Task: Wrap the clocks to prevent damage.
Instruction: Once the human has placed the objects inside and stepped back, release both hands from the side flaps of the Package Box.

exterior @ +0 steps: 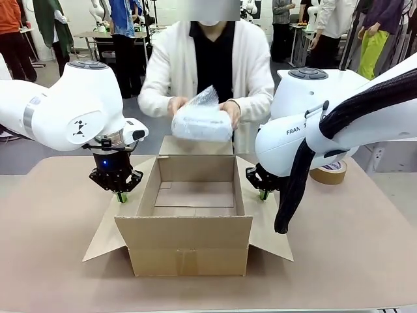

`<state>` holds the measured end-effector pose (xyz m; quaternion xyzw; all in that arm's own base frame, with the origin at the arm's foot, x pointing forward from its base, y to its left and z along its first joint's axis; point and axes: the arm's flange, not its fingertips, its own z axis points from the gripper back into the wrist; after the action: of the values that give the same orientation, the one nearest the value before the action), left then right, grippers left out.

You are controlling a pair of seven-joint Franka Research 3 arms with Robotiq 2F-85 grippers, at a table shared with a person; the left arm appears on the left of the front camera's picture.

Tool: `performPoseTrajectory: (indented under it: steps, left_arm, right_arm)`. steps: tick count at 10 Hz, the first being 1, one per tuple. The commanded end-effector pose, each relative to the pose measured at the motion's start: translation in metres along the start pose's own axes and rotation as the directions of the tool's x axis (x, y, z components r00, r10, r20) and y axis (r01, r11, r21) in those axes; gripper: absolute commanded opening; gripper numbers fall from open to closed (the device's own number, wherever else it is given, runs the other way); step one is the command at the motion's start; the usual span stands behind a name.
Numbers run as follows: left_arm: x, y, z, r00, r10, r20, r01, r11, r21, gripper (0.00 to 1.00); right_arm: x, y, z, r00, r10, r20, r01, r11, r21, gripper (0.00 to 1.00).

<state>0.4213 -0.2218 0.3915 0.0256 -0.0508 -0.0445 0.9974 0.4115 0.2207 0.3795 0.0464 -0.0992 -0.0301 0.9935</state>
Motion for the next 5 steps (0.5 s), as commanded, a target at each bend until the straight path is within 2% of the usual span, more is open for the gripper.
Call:
performPoseTrajectory:
  steps: [1, 5]
  left_arm:
    - [-0.0012, -0.0003, -0.0011, 1.0, -0.007, -0.003, 0.007, 1.0, 0.015, 0.0]
    - [-0.0012, -0.0003, -0.0011, 1.0, -0.007, -0.003, 0.007, 1.0, 0.015, 0.0]
  right_arm:
    - [-0.0004, 0.0019, -0.0027, 1.0, -0.019, 0.01, 0.019, 1.0, -0.003, 0.01]
    - [-0.0004, 0.0019, -0.0027, 1.0, -0.019, 0.01, 0.019, 1.0, -0.003, 0.01]
